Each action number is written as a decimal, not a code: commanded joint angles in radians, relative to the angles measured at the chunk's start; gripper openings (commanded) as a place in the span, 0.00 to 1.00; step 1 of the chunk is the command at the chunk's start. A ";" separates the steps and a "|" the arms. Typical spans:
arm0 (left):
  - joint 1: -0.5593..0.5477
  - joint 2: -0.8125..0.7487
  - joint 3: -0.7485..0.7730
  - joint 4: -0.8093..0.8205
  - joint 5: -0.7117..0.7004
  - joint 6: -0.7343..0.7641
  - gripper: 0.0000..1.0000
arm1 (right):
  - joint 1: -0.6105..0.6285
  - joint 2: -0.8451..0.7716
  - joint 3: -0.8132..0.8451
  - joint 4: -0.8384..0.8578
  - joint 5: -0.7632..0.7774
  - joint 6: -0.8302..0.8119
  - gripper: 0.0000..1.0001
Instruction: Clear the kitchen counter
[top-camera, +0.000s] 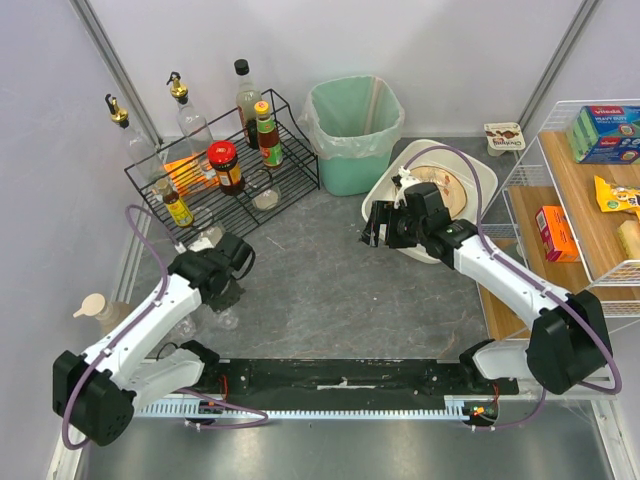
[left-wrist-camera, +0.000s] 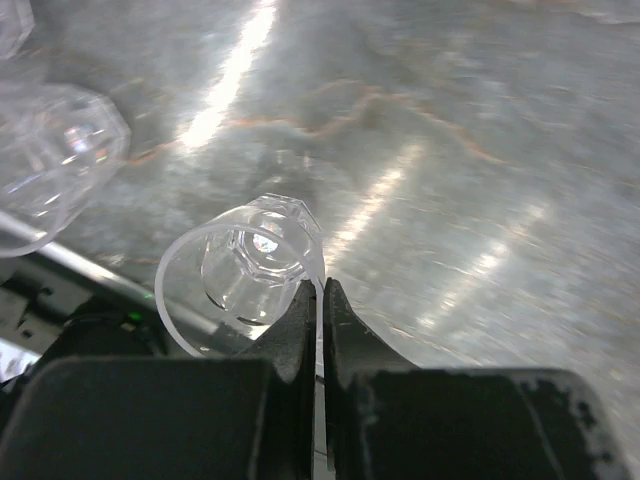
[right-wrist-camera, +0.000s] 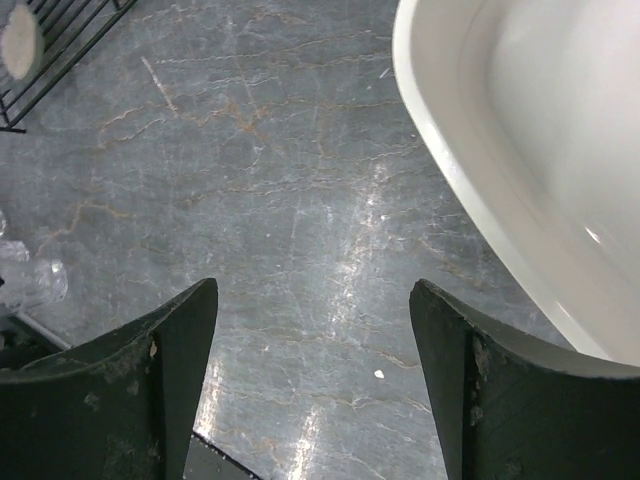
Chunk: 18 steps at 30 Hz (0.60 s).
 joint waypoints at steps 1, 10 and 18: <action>-0.006 -0.045 0.121 0.146 0.080 0.215 0.02 | 0.001 -0.046 0.024 0.033 -0.091 -0.015 0.84; -0.023 -0.028 0.364 0.301 0.308 0.467 0.02 | 0.013 -0.051 0.011 0.297 -0.348 0.093 0.92; -0.023 0.030 0.566 0.556 0.653 0.682 0.02 | 0.147 -0.014 -0.088 0.893 -0.392 0.500 0.93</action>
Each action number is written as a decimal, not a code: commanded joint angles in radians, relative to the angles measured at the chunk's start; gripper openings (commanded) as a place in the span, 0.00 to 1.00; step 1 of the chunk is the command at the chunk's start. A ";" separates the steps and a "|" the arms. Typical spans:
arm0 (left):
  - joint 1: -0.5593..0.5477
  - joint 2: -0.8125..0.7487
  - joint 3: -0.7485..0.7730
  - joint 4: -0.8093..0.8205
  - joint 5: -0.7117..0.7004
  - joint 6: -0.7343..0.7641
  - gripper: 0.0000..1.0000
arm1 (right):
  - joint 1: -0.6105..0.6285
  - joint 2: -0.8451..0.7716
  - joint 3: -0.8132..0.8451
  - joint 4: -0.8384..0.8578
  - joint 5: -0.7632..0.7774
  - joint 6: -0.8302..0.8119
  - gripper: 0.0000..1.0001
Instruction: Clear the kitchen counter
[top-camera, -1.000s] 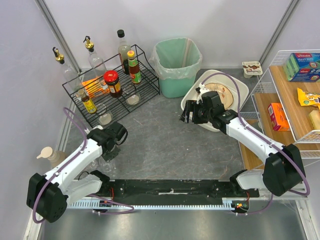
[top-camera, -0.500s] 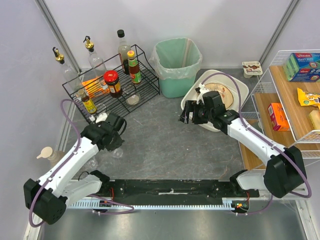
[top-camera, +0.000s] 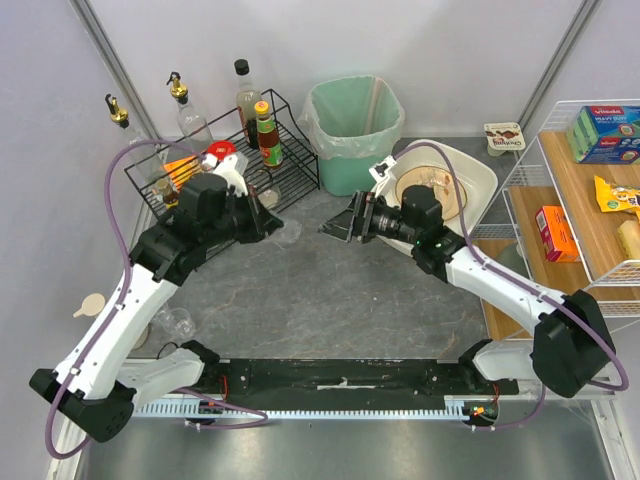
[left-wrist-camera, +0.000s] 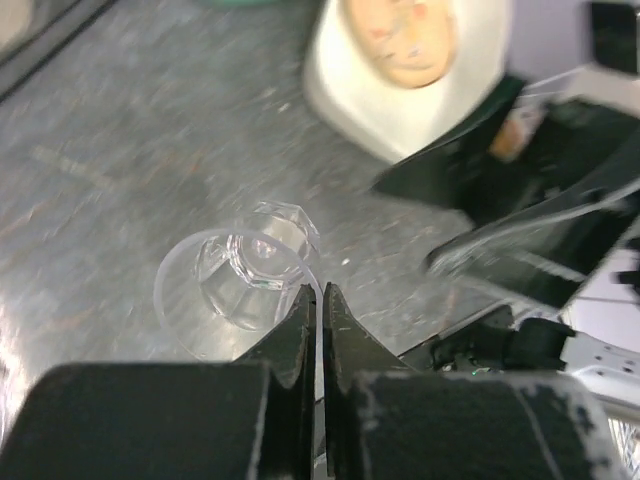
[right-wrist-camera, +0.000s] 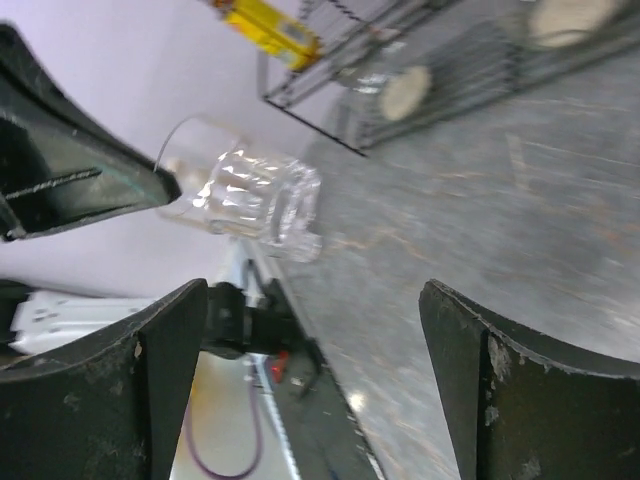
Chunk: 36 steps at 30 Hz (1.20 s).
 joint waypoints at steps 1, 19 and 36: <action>-0.004 0.039 0.133 0.185 0.207 0.178 0.02 | 0.065 0.015 -0.035 0.436 -0.025 0.278 0.93; -0.004 0.053 0.335 0.306 0.431 0.161 0.02 | 0.215 0.117 -0.014 1.059 0.375 0.655 0.98; -0.001 0.032 0.335 0.259 0.443 0.165 0.02 | 0.221 0.148 0.017 1.074 0.386 0.662 0.54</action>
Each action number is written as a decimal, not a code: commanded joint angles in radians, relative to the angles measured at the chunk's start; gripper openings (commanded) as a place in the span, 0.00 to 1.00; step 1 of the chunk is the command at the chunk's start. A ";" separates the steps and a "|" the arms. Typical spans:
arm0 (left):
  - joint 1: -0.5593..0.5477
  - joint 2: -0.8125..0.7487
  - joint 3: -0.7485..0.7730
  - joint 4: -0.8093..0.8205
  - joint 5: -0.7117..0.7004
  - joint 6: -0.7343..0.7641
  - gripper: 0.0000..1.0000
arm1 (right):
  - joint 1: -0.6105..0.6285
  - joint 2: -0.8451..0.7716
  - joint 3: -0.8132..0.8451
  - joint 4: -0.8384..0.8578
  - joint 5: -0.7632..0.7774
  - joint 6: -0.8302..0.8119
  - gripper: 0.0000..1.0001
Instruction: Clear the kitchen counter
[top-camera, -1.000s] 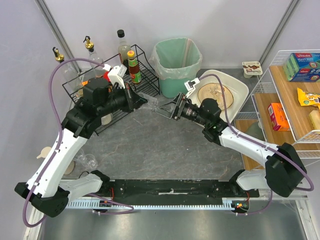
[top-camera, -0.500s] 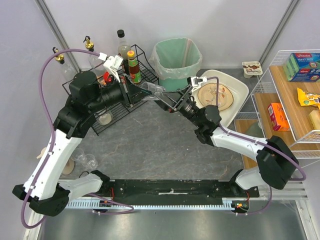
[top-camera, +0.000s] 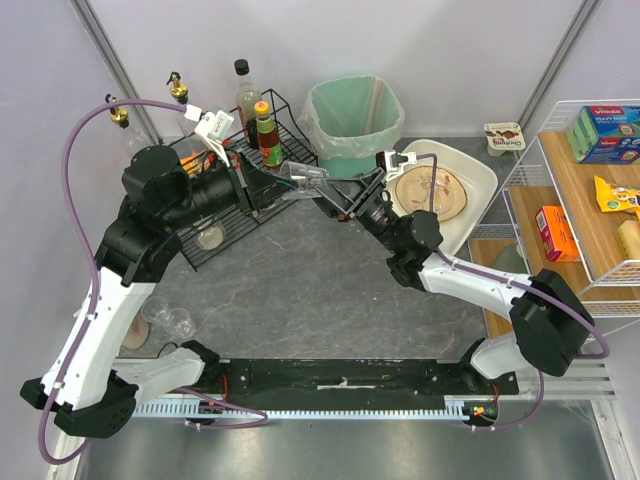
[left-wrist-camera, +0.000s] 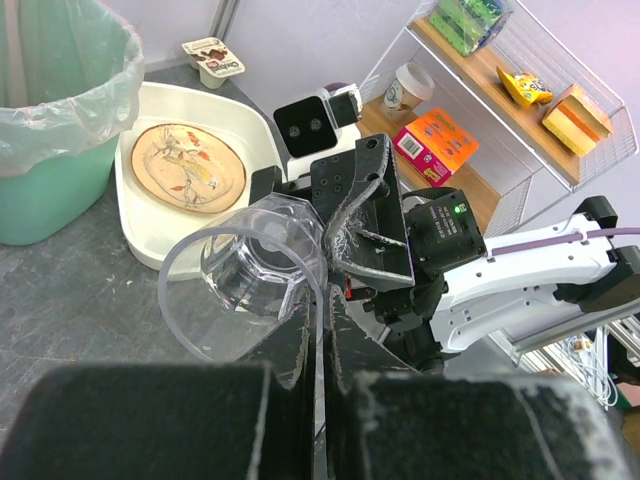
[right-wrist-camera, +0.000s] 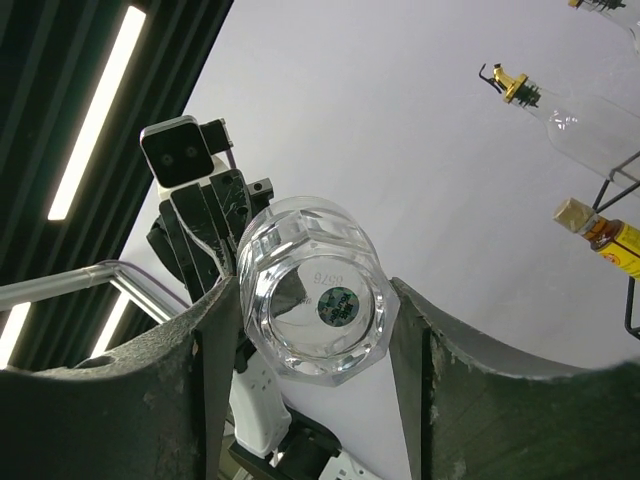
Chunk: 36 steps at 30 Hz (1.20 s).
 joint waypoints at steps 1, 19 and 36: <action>-0.004 -0.010 0.020 0.002 0.045 0.013 0.02 | 0.003 0.020 0.048 0.066 0.025 0.008 0.47; 0.000 -0.066 0.014 -0.141 -0.466 0.039 0.98 | 0.006 -0.155 0.251 -0.947 0.242 -0.495 0.15; 0.002 -0.034 -0.032 -0.193 -0.395 0.142 0.99 | -0.271 -0.106 0.285 -1.489 0.557 -0.923 0.23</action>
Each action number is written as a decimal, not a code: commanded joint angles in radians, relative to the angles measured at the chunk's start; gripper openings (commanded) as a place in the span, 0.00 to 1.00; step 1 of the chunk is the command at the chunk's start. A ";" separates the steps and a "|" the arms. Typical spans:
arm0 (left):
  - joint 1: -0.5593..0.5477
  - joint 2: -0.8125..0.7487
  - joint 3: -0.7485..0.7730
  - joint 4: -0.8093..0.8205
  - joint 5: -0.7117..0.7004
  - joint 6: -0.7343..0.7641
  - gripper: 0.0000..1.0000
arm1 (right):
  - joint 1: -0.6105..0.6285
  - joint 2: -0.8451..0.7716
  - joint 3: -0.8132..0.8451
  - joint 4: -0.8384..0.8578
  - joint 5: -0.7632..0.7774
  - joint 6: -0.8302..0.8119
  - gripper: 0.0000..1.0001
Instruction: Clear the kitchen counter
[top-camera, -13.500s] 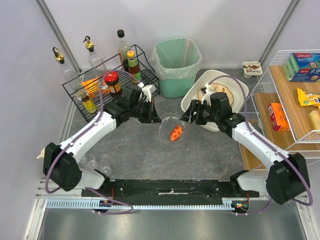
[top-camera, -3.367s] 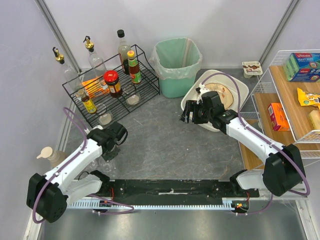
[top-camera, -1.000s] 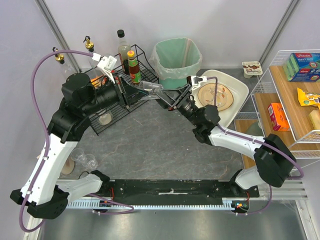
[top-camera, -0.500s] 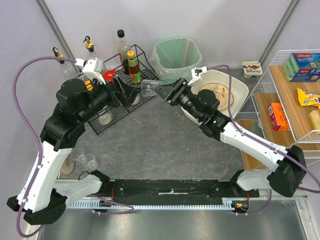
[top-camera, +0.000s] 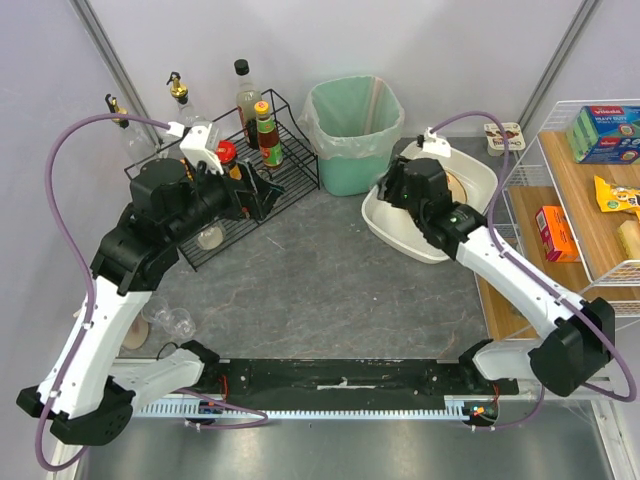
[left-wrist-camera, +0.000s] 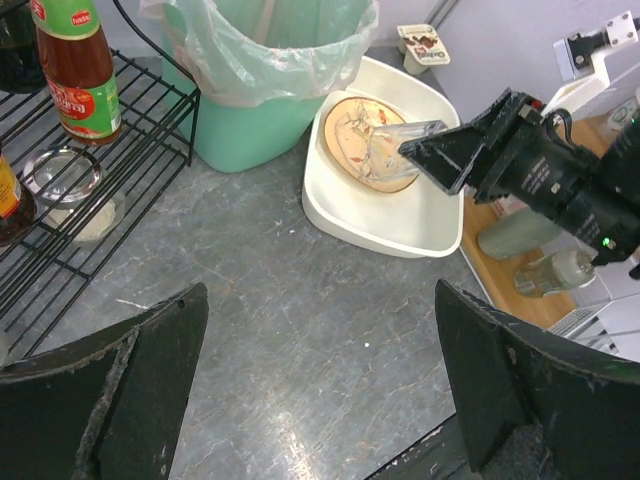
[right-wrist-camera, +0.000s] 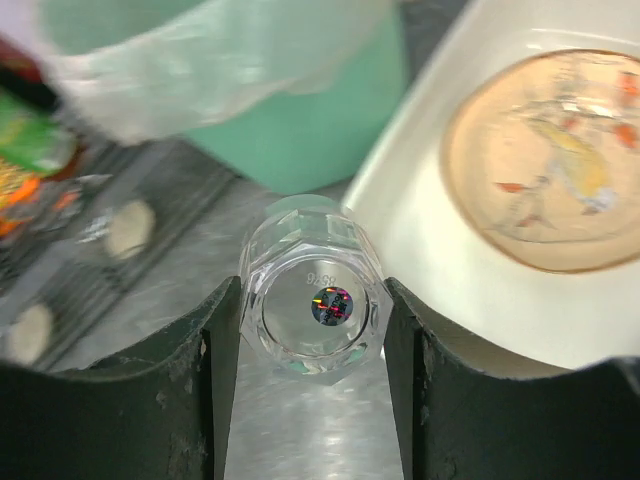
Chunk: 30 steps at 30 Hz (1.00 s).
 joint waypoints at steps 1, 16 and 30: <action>0.000 0.024 0.011 -0.016 0.029 0.057 0.99 | -0.099 0.043 -0.025 -0.057 -0.016 -0.110 0.24; 0.003 0.061 -0.014 -0.086 0.066 0.046 0.99 | -0.154 0.340 0.006 -0.016 -0.047 -0.157 0.24; 0.000 0.079 -0.028 -0.131 0.029 0.049 0.99 | -0.173 0.520 0.107 -0.011 -0.047 -0.177 0.34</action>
